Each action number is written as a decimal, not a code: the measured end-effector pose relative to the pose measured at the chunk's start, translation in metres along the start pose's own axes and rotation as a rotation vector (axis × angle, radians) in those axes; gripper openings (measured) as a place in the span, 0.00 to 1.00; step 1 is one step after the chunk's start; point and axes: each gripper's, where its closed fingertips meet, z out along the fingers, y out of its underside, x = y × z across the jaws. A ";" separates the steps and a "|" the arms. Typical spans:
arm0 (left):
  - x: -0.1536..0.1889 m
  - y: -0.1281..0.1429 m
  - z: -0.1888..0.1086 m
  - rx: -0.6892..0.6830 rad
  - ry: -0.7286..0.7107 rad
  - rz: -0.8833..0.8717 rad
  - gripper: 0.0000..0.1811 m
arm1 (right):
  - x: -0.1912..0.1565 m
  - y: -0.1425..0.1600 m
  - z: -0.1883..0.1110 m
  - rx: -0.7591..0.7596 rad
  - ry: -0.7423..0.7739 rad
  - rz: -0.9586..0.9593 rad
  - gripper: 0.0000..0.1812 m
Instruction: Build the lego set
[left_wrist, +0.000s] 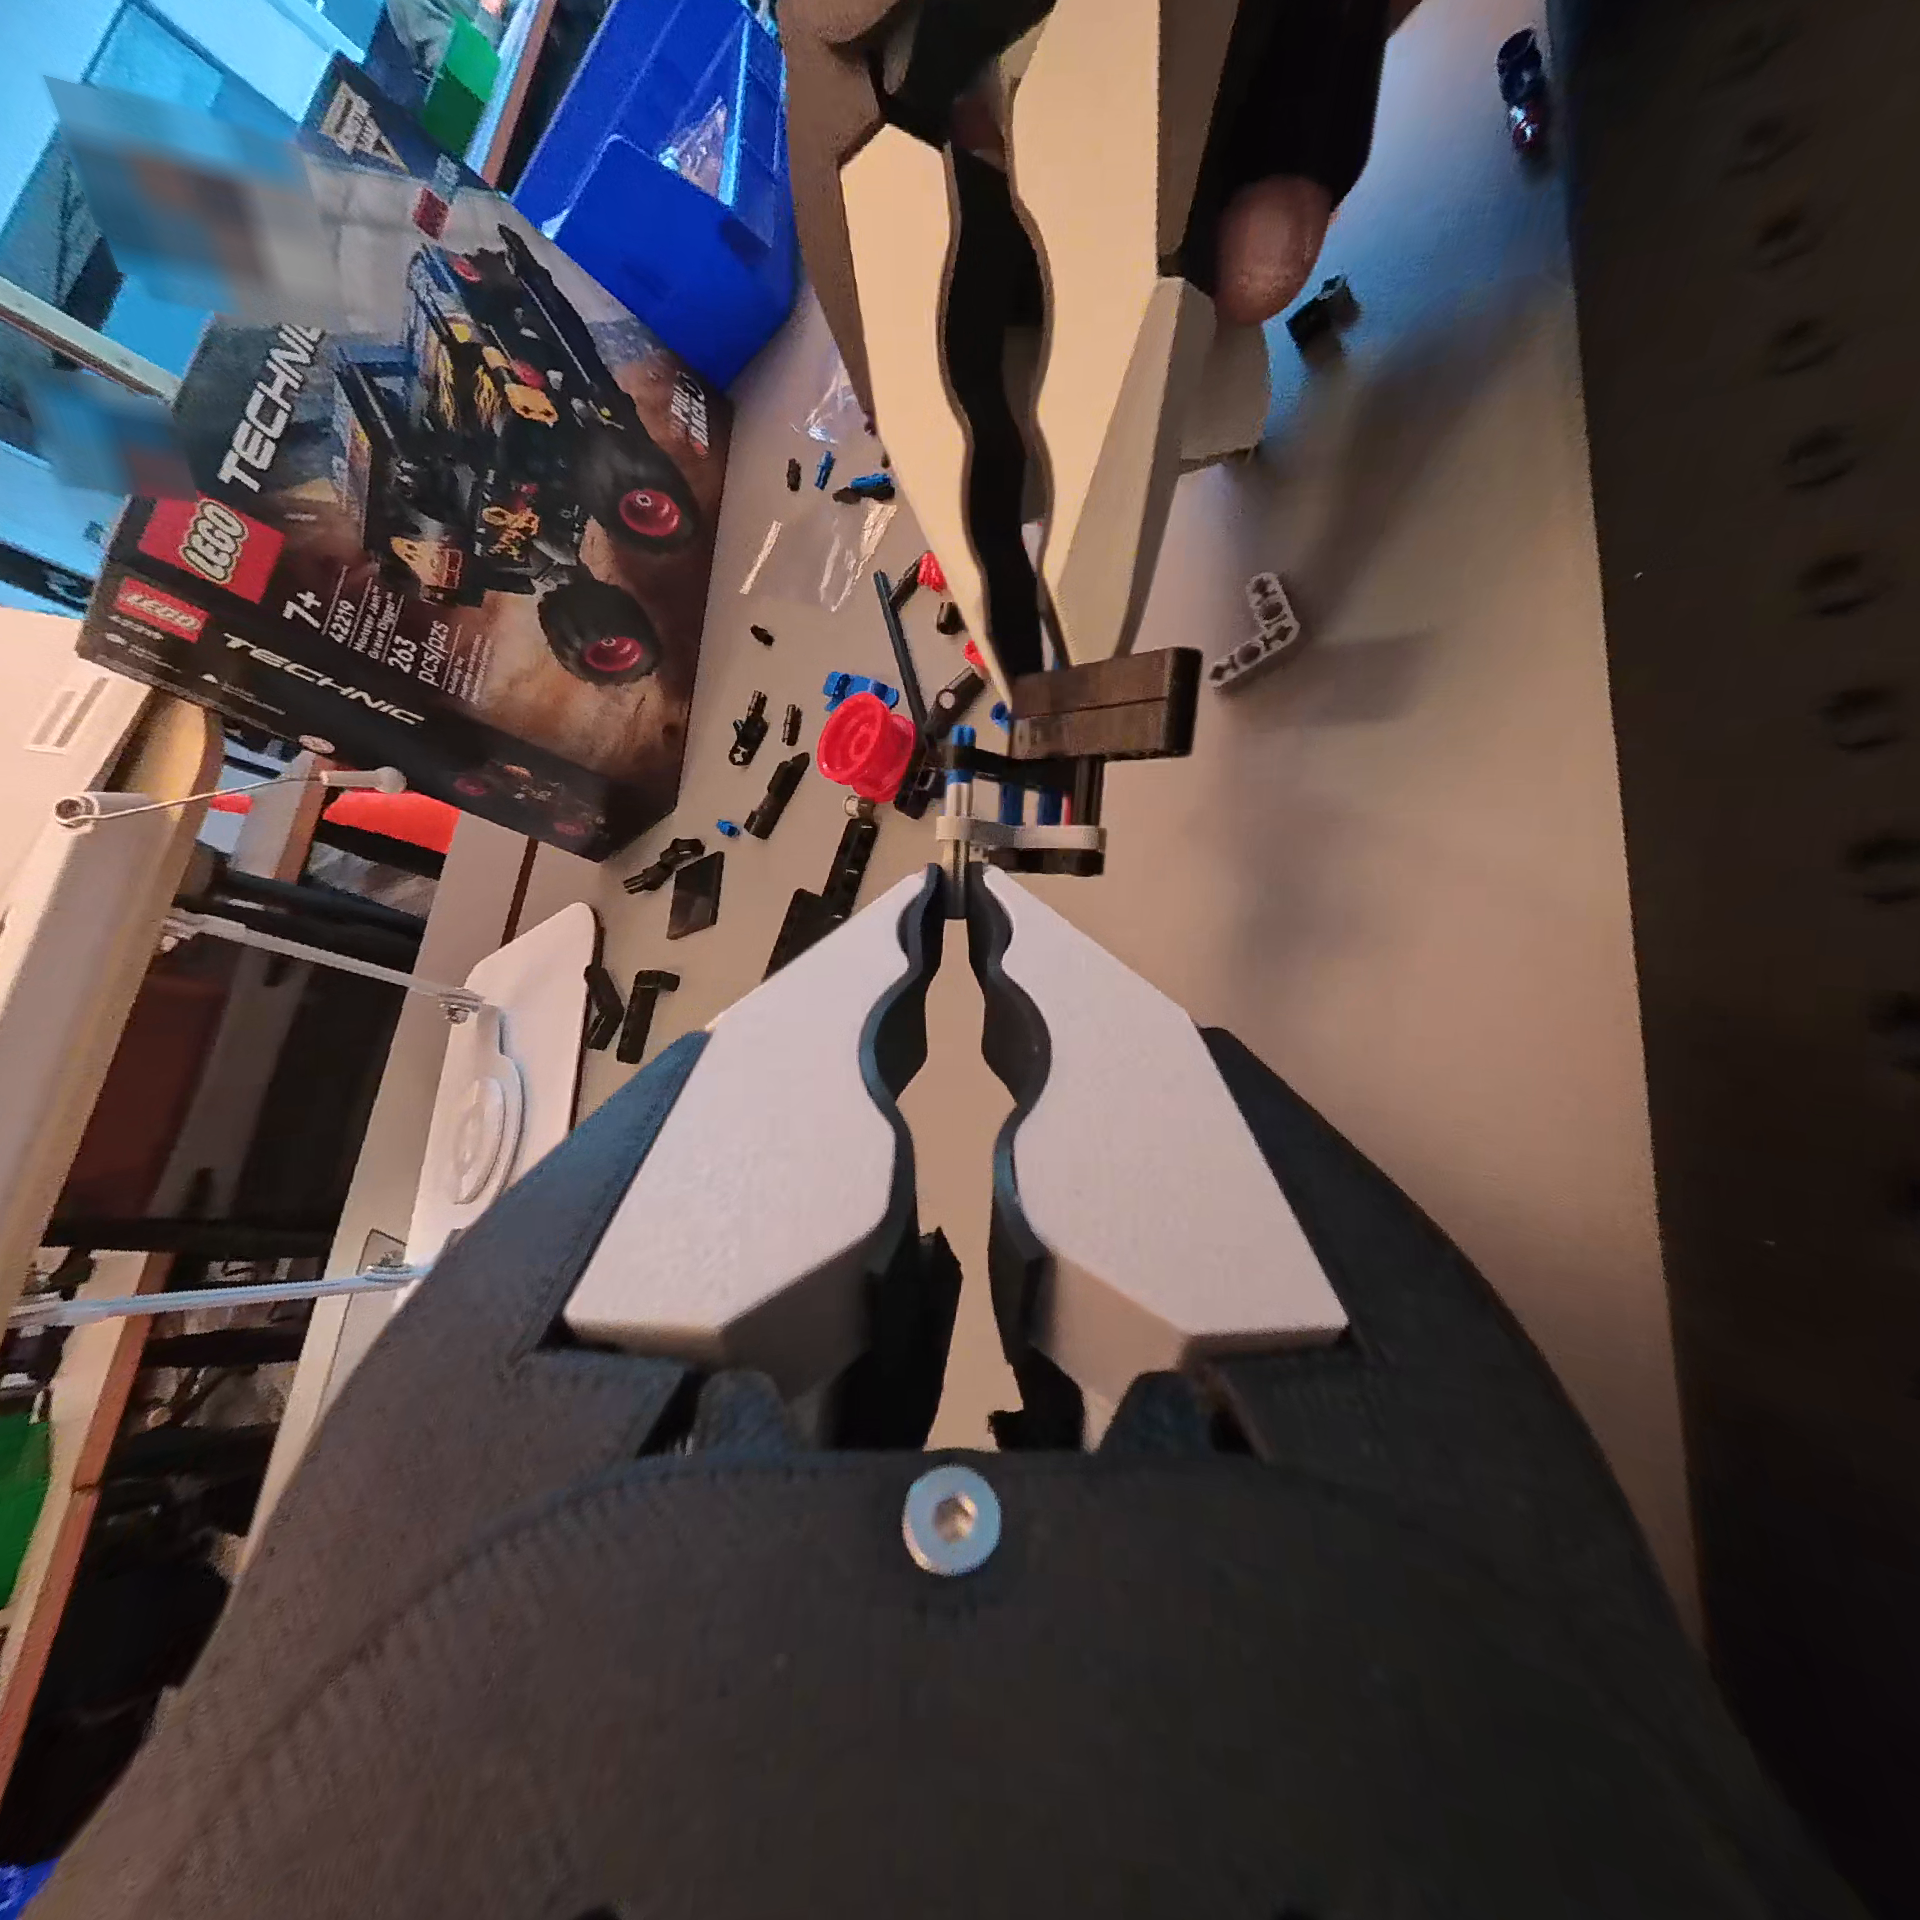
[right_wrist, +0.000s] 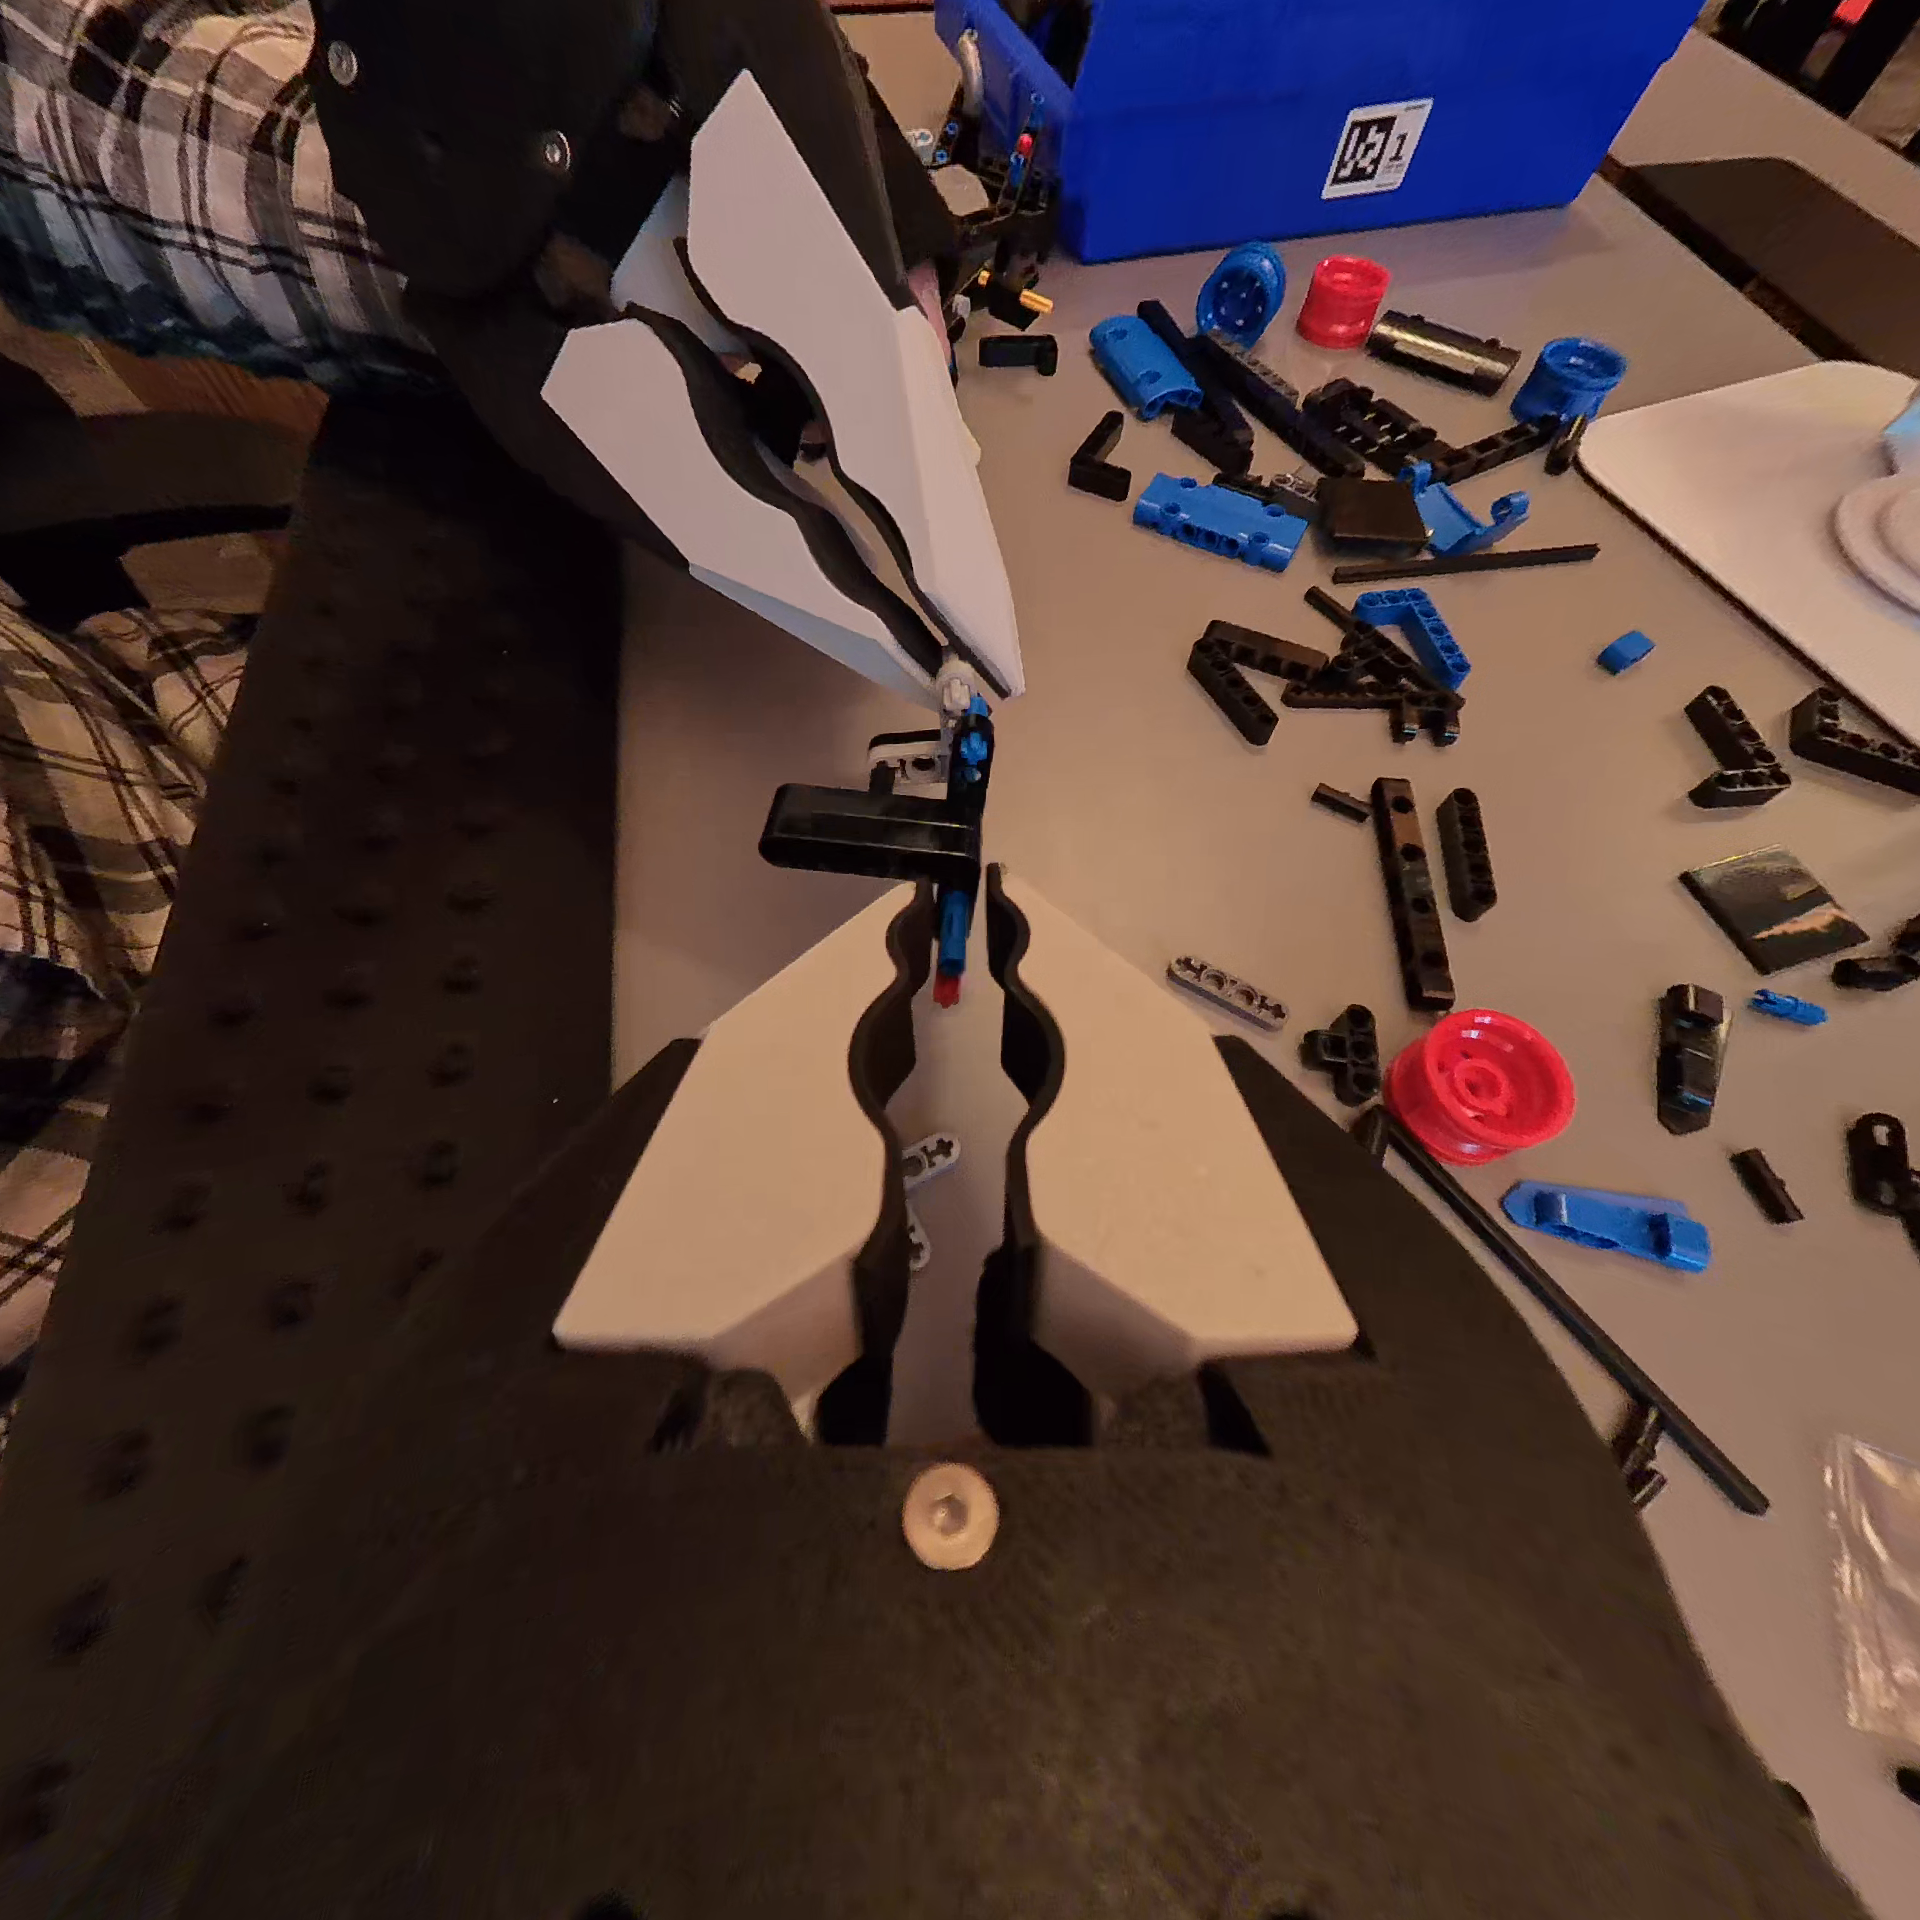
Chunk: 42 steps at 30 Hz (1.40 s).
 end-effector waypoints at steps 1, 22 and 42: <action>0.002 0.001 0.001 -0.003 0.013 -0.005 0.01 | 0.000 0.001 0.000 -0.005 -0.006 0.009 0.06; 0.026 0.017 0.013 -0.101 0.115 -0.010 0.01 | -0.009 0.020 0.005 -0.107 -0.098 0.120 0.07; 0.045 0.026 -0.005 -0.206 0.194 -0.159 0.01 | -0.033 0.029 0.031 -0.272 0.106 -0.443 0.01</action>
